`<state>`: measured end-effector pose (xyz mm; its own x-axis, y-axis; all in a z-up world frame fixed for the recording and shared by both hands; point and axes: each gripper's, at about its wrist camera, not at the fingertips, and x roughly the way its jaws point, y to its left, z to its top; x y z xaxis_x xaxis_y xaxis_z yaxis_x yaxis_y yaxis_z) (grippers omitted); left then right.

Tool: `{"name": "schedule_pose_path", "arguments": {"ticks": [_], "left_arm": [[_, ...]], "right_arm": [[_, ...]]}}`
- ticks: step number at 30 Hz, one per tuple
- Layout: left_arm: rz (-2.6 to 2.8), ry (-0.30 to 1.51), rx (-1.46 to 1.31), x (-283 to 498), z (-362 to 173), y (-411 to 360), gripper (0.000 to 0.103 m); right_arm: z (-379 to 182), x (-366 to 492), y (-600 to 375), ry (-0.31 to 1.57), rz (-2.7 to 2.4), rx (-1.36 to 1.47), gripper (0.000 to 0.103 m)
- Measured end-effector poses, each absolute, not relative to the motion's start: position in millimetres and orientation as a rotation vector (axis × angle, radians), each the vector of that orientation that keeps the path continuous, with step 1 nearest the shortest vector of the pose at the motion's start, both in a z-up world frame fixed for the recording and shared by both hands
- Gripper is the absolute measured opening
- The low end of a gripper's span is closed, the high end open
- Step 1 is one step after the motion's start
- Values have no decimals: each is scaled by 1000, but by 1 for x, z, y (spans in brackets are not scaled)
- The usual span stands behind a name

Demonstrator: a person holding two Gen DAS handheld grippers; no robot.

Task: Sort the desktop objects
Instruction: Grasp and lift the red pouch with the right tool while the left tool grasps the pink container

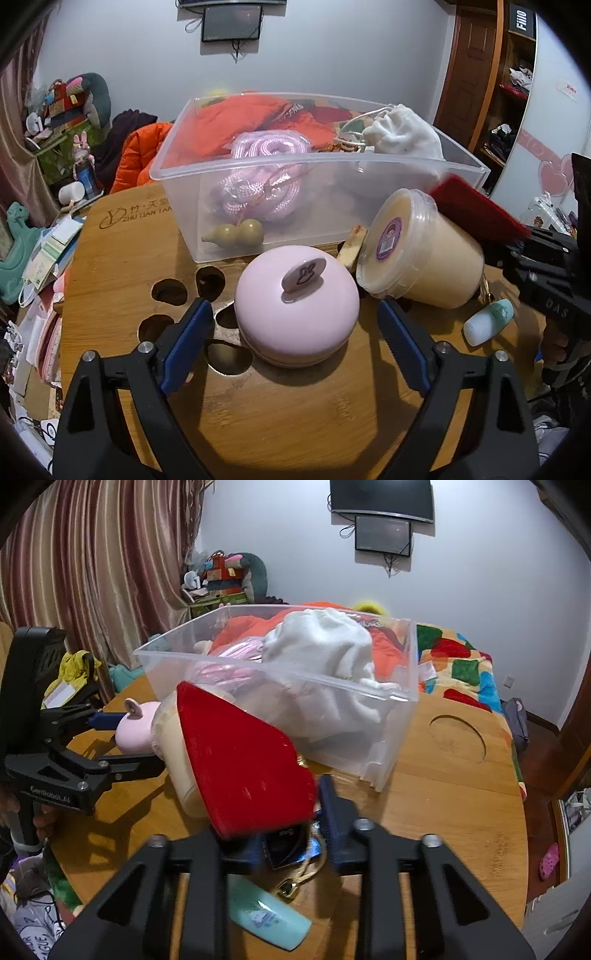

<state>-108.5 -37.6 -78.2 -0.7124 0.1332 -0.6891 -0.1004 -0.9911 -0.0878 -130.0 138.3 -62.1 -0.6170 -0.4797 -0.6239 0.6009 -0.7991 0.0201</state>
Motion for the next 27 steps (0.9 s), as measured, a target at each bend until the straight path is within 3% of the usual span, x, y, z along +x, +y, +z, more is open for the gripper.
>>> {"name": "schedule_pose_path", "arguments": {"ticks": [1,11,16,20,27], "left_arm": [[2801,-66,-1122,-108,-78,-38,83],[2822,-97,-1111,-106,-79,-43,63],[2901,-102,-1087,-100,-77,-46,63],[2922,-215,-1042,-89,-75,-55,63],[2961,-177,-997,-69,-69,-45,63]], "right_arm": [[-62,-131,140,236,-2366,842,12],[-52,-125,159,45,-2372,819,10],[-47,-117,167,-13,-2374,811,10],[-41,-110,174,-53,-2382,796,10],[-29,-103,185,-107,-2396,773,10]]}}
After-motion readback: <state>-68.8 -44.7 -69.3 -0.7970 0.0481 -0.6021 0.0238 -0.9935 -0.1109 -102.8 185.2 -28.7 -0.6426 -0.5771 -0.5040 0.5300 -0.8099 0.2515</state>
